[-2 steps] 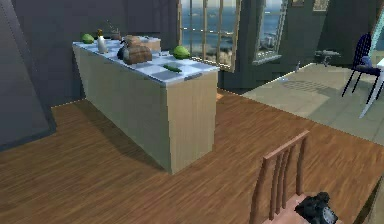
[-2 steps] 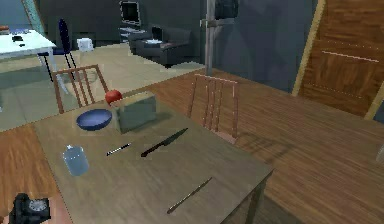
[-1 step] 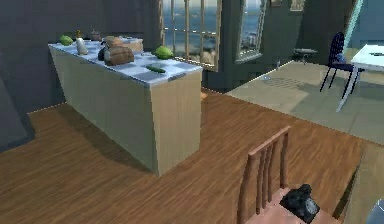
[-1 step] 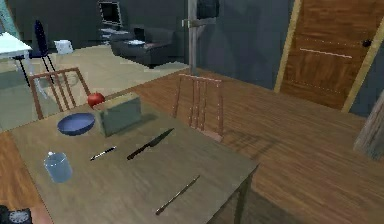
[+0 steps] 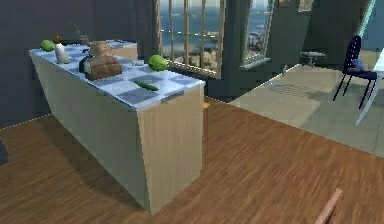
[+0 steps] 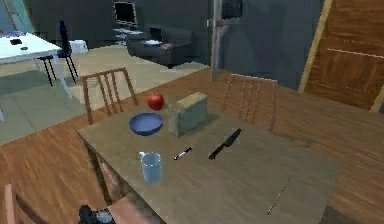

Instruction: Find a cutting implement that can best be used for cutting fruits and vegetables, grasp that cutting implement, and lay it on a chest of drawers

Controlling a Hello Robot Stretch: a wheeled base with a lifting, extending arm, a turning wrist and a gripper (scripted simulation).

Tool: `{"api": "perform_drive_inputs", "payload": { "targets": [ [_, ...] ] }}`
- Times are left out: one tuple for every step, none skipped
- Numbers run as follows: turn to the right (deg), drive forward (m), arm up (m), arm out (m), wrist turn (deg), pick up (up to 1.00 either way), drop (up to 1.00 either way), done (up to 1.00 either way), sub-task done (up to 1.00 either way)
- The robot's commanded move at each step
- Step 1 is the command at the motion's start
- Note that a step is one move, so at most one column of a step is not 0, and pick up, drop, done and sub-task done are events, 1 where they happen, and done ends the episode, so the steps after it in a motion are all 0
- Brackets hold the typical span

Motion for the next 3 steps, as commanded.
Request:
{"api": "perform_drive_inputs", "payload": {
  "targets": [
    [9.0, 0.00, 0.00, 0.00, 0.0, 0.00, 0.00, 0.00, 0.00],
    [3.0, 0.00, 0.00, 0.00, 0.0, 0.00, 0.00, 0.00, 0.00],
    [45.0, 0.00, 0.00, 0.00, 0.0, 0.00, 0.00, 0.00, 0.00]
  ]
}}
